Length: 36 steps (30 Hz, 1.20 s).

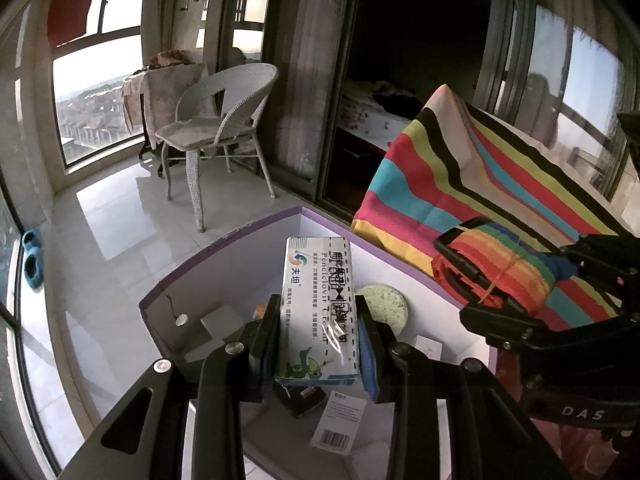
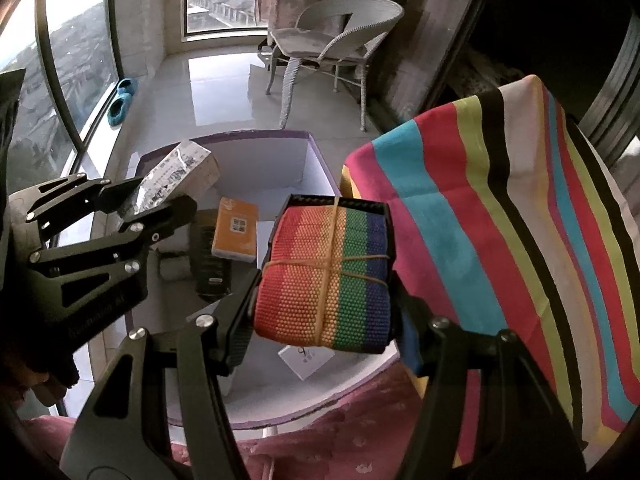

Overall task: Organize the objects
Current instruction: 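Carry the striped pouch and white card box over the bin with both tools, then open both tools to drop the pouch and card box into the bin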

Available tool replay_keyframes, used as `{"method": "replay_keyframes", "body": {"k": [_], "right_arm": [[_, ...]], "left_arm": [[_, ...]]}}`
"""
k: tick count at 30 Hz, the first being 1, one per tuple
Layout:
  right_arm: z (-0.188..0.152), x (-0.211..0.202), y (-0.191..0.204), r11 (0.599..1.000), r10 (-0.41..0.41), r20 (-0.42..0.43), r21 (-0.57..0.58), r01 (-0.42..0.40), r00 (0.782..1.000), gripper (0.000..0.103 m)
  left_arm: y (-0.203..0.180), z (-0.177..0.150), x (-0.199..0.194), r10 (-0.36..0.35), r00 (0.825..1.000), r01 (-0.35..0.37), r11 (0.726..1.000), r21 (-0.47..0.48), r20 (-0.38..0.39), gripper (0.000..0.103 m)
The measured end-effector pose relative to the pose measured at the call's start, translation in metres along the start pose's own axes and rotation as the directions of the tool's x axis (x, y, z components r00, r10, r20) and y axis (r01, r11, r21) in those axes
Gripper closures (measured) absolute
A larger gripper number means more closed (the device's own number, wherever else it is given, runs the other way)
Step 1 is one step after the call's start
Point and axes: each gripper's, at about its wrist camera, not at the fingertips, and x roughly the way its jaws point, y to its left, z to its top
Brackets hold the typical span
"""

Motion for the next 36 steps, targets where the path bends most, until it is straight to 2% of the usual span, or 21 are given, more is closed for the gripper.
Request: {"method": "replay_keyframes", "body": {"k": [18, 25, 26, 27, 28, 29, 30, 34, 36], "right_arm": [[0.002, -0.009, -0.006, 0.999, 0.026, 0.036, 0.019, -0.026, 0.999, 0.04], [0.013, -0.008, -0.005, 0.996, 0.085, 0.06, 0.031, -0.087, 0.995, 0.039], [0.014, -0.009, -0.005, 0.994, 0.099, 0.066, 0.032, -0.101, 0.993, 0.039], [0.015, -0.011, -0.005, 0.992, 0.117, 0.075, 0.032, -0.119, 0.99, 0.038], [0.015, -0.014, -0.005, 0.992, 0.117, 0.085, 0.035, -0.12, 0.99, 0.035], [0.015, -0.018, -0.008, 0.993, 0.104, 0.101, 0.04, -0.108, 0.989, 0.033], [0.015, -0.023, -0.012, 0.994, 0.085, 0.12, 0.053, -0.092, 0.989, 0.026], [0.009, -0.042, -0.031, 0.99, 0.047, 0.158, 0.125, -0.067, 0.986, 0.011], [0.005, -0.049, -0.039, 0.987, 0.04, 0.152, 0.15, -0.063, 0.988, 0.01]], "left_arm": [[-0.005, 0.001, -0.008, 0.023, 1.0, -0.023, 1.0, -0.01, 0.015, 0.068], [0.0, 0.008, -0.016, 0.06, 0.997, -0.06, 0.998, -0.006, 0.039, 0.066], [0.0, 0.01, -0.017, 0.062, 0.997, -0.061, 0.998, -0.005, 0.039, 0.057], [0.001, 0.013, -0.019, 0.089, 0.995, -0.089, 0.996, -0.005, 0.037, 0.043], [0.003, 0.015, -0.02, 0.107, 0.994, -0.107, 0.994, -0.006, 0.037, 0.024], [0.006, 0.017, -0.023, 0.138, 0.99, -0.138, 0.99, -0.01, 0.04, 0.015], [0.008, 0.02, -0.025, 0.161, 0.986, -0.16, 0.987, -0.017, 0.044, 0.006], [0.014, 0.031, -0.044, 0.231, 0.968, -0.23, 0.973, -0.028, 0.097, 0.002], [0.011, 0.036, -0.058, 0.248, 0.957, -0.251, 0.968, -0.004, 0.147, 0.0]]}}
